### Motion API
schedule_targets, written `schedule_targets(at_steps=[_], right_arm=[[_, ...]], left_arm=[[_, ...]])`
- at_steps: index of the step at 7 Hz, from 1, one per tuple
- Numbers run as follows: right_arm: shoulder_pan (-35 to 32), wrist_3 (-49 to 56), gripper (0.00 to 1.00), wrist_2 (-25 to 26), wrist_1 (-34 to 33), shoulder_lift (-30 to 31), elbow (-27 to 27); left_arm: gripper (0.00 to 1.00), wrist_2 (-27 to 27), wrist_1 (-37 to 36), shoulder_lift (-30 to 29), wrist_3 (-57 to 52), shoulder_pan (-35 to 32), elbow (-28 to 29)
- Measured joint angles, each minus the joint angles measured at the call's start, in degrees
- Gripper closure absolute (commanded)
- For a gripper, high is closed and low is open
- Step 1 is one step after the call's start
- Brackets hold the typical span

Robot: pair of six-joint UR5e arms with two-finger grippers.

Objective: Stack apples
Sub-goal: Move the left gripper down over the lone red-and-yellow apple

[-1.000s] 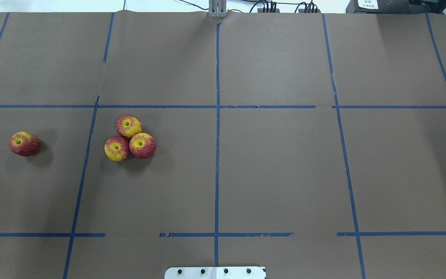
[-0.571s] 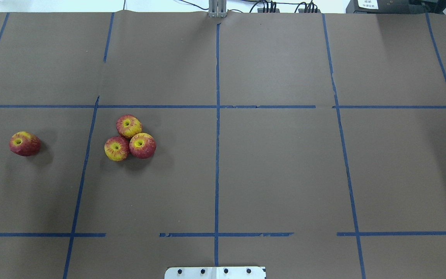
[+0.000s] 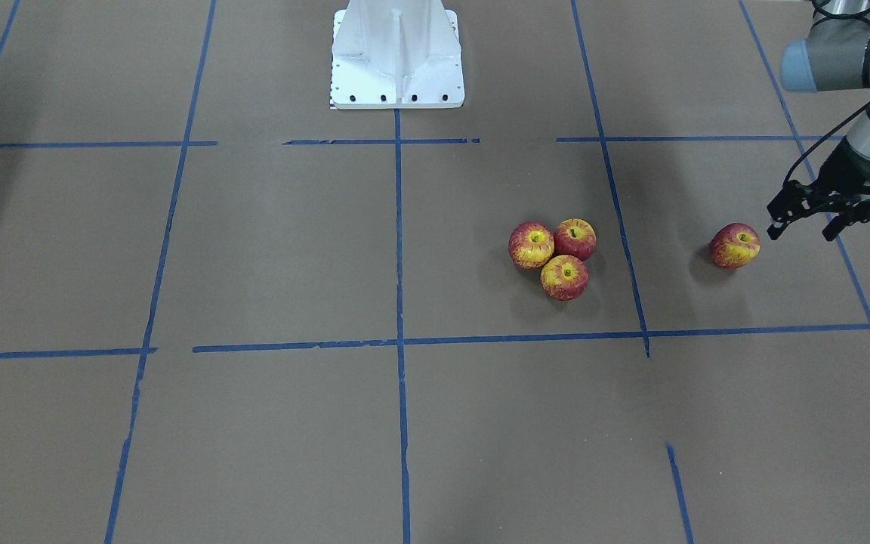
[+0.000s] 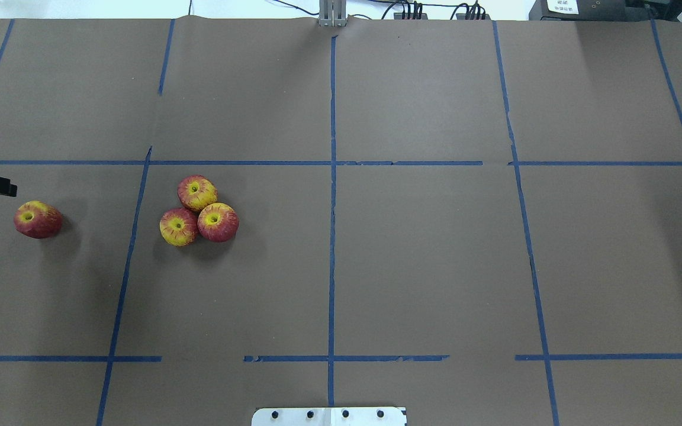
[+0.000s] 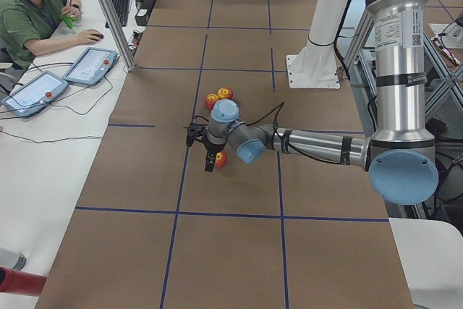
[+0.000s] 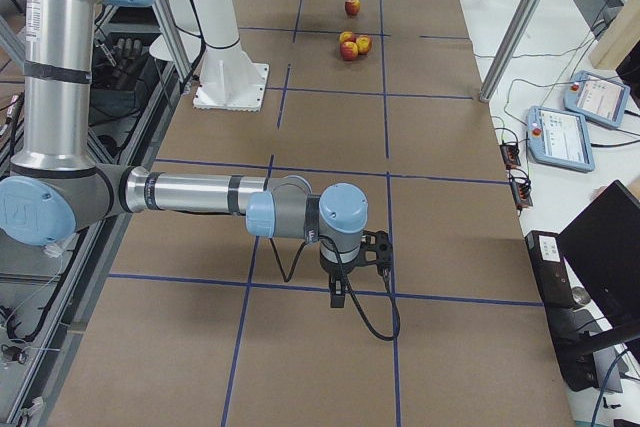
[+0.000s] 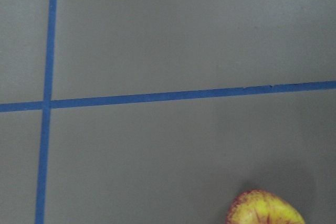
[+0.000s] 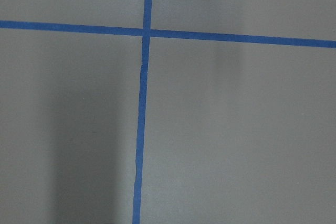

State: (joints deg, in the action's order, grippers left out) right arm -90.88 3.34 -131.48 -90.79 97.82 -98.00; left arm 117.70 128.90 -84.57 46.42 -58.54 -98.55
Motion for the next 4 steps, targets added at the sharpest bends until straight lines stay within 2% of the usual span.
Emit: schedule_targets(at_steps=[4], right_arm=[[0.0,0.0,0.0,0.0,0.0,0.0,0.0]], left_arm=[[0.0,-2.7,0.73,-3.2,3.73,4.87,3.03]])
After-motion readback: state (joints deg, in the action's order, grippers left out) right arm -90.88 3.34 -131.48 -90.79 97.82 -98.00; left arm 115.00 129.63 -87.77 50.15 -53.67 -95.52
